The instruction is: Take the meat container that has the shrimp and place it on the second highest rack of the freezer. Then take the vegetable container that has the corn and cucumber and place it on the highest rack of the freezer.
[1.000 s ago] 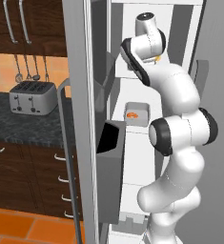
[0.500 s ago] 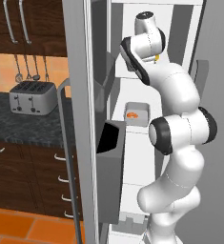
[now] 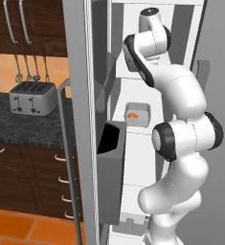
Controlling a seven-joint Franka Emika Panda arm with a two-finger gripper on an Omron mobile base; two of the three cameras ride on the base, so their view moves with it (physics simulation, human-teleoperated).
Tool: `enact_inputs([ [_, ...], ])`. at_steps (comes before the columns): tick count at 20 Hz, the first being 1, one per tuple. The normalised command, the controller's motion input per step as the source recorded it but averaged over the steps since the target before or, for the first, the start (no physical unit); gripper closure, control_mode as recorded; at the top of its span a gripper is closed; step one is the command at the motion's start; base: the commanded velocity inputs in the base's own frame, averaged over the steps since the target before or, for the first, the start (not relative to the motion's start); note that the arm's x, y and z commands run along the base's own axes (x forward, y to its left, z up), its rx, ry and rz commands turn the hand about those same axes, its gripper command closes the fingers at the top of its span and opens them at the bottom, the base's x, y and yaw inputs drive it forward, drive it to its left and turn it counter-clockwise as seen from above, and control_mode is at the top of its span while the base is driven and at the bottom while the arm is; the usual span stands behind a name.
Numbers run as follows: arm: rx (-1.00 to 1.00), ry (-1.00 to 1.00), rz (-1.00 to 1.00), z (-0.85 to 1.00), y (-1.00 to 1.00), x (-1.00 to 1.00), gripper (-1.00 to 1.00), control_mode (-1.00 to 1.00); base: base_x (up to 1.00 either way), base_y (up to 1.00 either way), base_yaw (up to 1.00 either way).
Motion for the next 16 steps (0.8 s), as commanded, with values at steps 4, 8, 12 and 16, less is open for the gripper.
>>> enact_inputs([
  [4,0.01,-0.15,0.02,0.00,-0.13,-1.00,-1.00,-1.00,0.00,0.00,0.00],
  [8,0.00,0.00,0.03,0.00,0.08,-1.00,-1.00,-1.00,0.00,0.00,0.00],
  [12,0.00,0.00,0.06,0.00,0.13,-1.00,-1.00,-1.00,0.00,0.00,0.00],
  [16,0.00,0.01,0.11,-0.09,0.18,-1.00,-1.00,-1.00,0.00,0.00,0.00],
])
